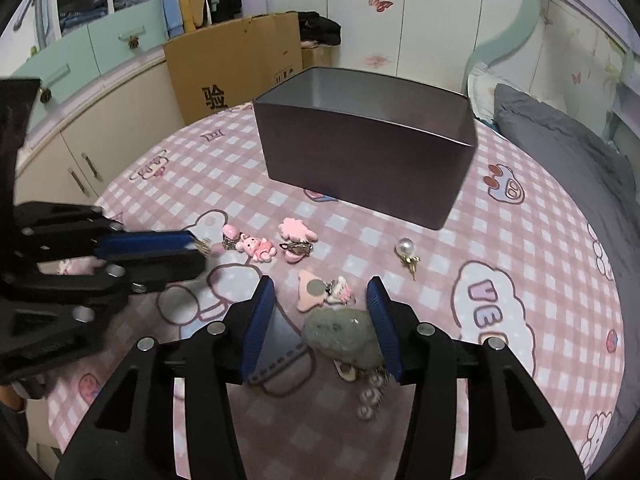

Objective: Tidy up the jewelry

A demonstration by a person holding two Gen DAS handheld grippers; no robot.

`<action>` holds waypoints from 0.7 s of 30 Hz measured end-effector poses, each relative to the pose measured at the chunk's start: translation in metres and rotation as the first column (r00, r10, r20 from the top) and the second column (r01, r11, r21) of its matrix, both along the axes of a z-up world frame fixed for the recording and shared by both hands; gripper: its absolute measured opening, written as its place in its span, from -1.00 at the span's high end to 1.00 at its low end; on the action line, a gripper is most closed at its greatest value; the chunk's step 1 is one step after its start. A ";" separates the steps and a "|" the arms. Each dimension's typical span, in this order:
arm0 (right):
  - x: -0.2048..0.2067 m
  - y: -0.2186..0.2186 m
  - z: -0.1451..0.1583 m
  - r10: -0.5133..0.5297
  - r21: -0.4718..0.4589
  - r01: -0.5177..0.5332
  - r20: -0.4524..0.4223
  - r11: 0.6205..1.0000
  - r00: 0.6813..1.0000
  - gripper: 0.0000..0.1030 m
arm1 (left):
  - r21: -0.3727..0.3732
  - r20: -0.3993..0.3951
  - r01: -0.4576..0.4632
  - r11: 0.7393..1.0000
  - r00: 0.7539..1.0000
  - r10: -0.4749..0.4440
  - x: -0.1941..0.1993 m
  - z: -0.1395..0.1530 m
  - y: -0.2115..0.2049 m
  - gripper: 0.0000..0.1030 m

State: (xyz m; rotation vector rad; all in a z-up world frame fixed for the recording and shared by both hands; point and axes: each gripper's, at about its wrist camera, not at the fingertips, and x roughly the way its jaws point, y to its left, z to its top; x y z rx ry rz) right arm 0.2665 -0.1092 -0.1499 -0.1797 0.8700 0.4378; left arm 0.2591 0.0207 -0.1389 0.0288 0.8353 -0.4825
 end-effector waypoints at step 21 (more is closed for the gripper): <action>0.019 -0.025 0.064 -0.006 0.160 0.004 0.010 0.987 1.000 0.49 | -0.227 -0.025 0.060 0.972 0.997 -0.067 0.057 0.066 0.006 0.77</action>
